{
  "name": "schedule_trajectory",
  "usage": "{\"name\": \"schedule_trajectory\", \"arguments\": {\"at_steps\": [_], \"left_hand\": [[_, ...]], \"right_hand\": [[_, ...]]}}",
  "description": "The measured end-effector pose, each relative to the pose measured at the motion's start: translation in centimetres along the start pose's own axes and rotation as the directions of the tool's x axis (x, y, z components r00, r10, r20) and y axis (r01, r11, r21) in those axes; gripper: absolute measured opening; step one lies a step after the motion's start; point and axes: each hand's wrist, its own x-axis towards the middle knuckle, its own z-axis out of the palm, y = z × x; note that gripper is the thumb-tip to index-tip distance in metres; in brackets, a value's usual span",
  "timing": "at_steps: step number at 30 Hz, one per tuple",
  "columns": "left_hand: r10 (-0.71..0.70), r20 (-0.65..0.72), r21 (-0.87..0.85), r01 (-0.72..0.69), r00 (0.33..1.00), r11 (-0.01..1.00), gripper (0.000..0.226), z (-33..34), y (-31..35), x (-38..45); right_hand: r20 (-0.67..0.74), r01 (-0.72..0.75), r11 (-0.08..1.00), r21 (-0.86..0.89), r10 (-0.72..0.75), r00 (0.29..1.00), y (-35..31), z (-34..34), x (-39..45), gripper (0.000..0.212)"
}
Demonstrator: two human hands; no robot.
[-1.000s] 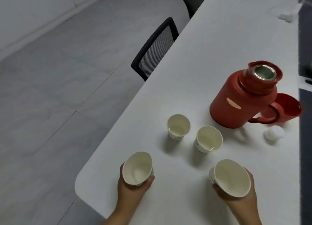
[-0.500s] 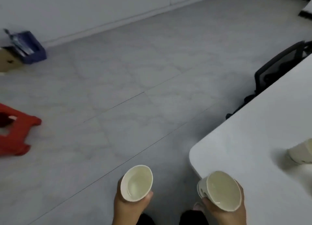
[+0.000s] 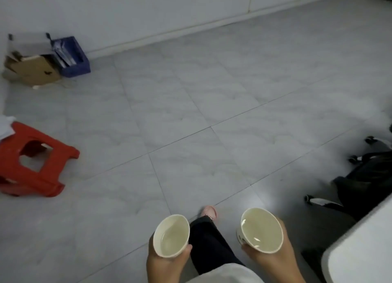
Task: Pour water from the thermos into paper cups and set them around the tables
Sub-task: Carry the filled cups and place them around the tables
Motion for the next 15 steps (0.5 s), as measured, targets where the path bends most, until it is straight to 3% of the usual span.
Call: {"name": "schedule_trajectory", "arguments": {"at_steps": [2,3,4,8,12,15], "left_hand": [[0.042,-0.003,0.007,-0.042,0.999,0.999,0.088,1.8,1.9,4.3],[0.042,0.017,0.003,-0.042,0.999,0.999,0.088,2.9,3.2,6.6],[0.035,0.045,0.005,-0.035,0.998,0.999,0.088,4.0,4.3,8.8],[0.043,0.049,-0.003,-0.043,0.998,0.999,0.084,8.8,12.0,16.9],[0.176,0.171,0.060,-0.188,0.970,0.980,0.086,14.6,17.1,23.4],[0.189,0.259,0.061,-0.211,0.947,0.976,0.085,19.0,19.6,26.8]], "right_hand": [[-0.136,-0.045,0.998,-0.041,0.039,0.990,2.2,-0.4,3.0,0.077],[-0.167,-0.073,0.981,-0.180,0.043,0.985,2.3,-0.1,5.4,0.091],[-0.181,-0.048,0.988,-0.149,0.020,0.983,2.0,1.1,8.0,0.098],[-0.232,-0.042,0.996,0.075,0.058,0.971,-1.0,0.5,16.9,0.097],[-0.330,-0.033,0.994,0.109,0.068,0.941,-3.6,-1.0,23.8,0.104],[-0.382,-0.019,0.994,0.107,0.058,0.922,-3.7,-2.2,27.5,0.105]]}}
